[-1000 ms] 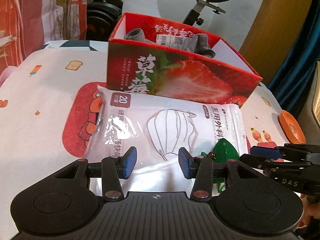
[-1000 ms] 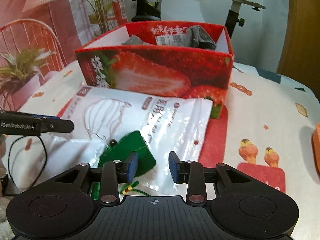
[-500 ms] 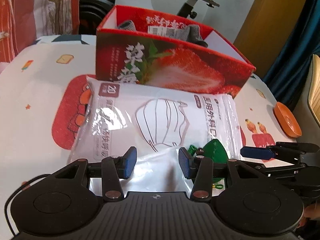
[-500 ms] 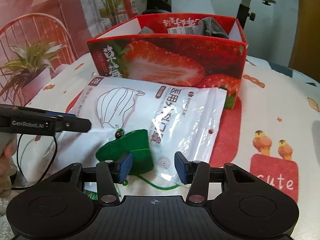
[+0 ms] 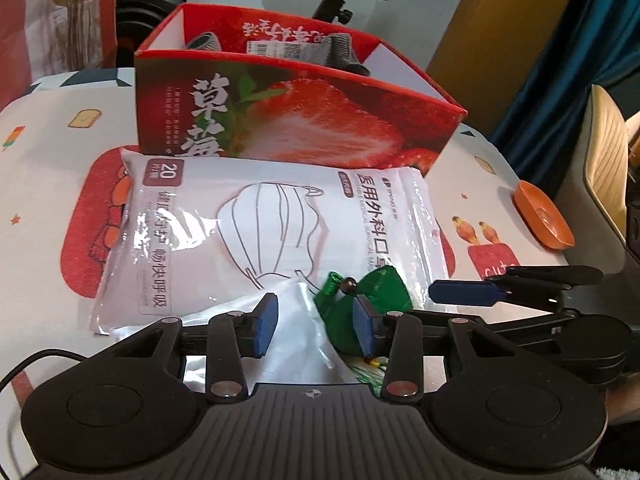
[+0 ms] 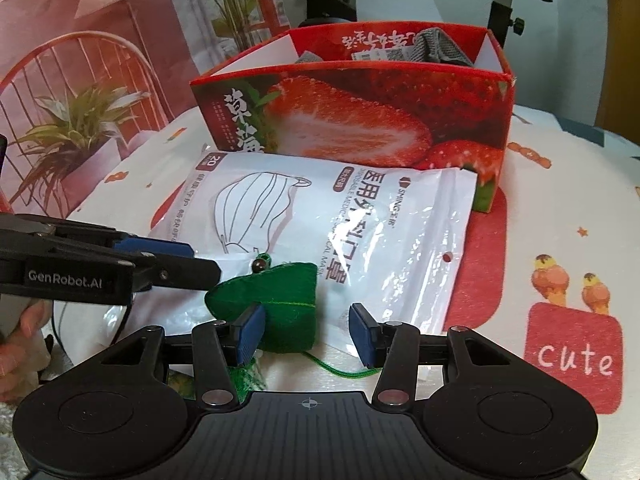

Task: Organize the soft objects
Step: 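Close the left tool on the green knit pouch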

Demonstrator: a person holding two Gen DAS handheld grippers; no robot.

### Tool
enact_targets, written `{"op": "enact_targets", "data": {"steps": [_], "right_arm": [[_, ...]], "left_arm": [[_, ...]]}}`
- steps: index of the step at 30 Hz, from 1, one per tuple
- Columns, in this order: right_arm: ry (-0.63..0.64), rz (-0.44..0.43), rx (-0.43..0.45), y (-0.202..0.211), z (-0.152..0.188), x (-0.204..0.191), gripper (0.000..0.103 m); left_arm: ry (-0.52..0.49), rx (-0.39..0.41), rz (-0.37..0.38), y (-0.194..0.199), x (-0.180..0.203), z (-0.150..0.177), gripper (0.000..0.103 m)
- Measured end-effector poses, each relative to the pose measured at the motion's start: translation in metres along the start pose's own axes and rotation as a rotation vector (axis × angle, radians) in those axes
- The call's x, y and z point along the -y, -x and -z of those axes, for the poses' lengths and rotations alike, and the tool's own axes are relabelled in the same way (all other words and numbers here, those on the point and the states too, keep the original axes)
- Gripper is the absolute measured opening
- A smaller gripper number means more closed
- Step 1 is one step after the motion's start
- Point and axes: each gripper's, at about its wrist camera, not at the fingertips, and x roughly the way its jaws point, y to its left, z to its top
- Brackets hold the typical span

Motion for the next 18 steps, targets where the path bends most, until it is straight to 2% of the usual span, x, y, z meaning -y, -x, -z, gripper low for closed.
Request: {"op": "enact_targets", "data": {"steps": [6, 12, 18], "right_arm": [[-0.004, -0.033, -0.006, -0.004, 0.001, -0.004, 0.044], [0.002, -0.052, -0.014, -0.007, 0.001, -0.007, 0.045], [0.023, -0.066, -0.020, -0.008, 0.000, -0.013, 0.045]], "left_arm": [[0.019, -0.017, 0.010, -0.005, -0.002, 0.001, 0.042], [0.043, -0.020, 0.028, -0.004, -0.006, 0.002, 0.035], [0.036, -0.033, 0.076, -0.005, -0.003, 0.002, 0.032]]}}
